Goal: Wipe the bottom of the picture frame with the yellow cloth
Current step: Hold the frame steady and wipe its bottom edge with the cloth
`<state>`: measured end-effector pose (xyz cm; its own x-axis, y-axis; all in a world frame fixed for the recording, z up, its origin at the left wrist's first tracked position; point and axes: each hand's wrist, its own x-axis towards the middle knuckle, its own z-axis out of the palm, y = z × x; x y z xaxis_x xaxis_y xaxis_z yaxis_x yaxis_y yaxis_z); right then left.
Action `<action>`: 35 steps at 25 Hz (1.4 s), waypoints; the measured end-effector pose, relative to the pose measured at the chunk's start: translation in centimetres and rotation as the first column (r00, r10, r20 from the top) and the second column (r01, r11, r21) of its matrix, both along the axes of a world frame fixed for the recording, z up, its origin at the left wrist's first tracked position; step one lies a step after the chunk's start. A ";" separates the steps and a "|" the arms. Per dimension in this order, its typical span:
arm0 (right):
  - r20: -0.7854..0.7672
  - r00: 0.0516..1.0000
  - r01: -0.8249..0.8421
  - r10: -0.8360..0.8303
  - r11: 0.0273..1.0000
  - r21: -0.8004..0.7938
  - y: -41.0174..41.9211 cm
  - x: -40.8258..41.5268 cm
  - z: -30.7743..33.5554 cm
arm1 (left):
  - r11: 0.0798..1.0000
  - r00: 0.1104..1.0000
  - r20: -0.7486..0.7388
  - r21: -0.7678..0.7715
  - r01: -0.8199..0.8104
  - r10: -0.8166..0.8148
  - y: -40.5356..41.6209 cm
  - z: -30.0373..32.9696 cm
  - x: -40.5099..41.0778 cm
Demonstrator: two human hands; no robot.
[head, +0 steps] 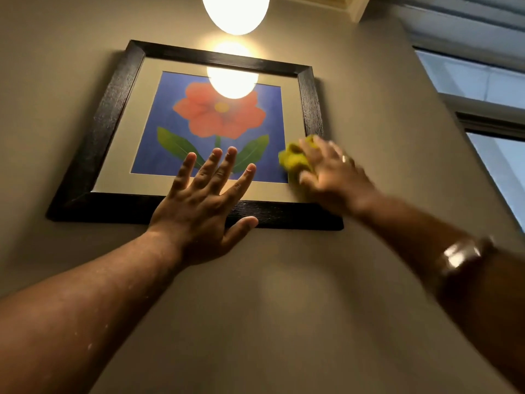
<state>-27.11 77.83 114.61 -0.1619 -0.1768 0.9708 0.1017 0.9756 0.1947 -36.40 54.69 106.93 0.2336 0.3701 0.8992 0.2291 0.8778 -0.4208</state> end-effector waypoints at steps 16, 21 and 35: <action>0.036 0.998 -0.054 0.049 0.987 0.152 2.3 0.9 -9.7 | 0.999 1.000 -0.005 0.019 0.026 -0.026 0.3 0.1 0.0; -0.016 0.996 -0.084 0.082 0.991 -0.108 -0.8 0.9 8.5 | 0.999 1.000 -0.006 0.051 -0.002 0.002 0.3 -0.2 0.0; 0.058 0.995 -0.078 0.084 0.993 -0.090 0.3 1.4 0.4 | 0.999 0.997 0.071 0.041 0.016 -0.019 0.1 -0.4 0.3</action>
<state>-25.73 78.14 114.99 -0.2109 -0.1069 0.9716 0.0122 0.9936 0.1119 -36.15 54.79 106.55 0.1744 0.3297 0.9278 0.2727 0.8893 -0.3672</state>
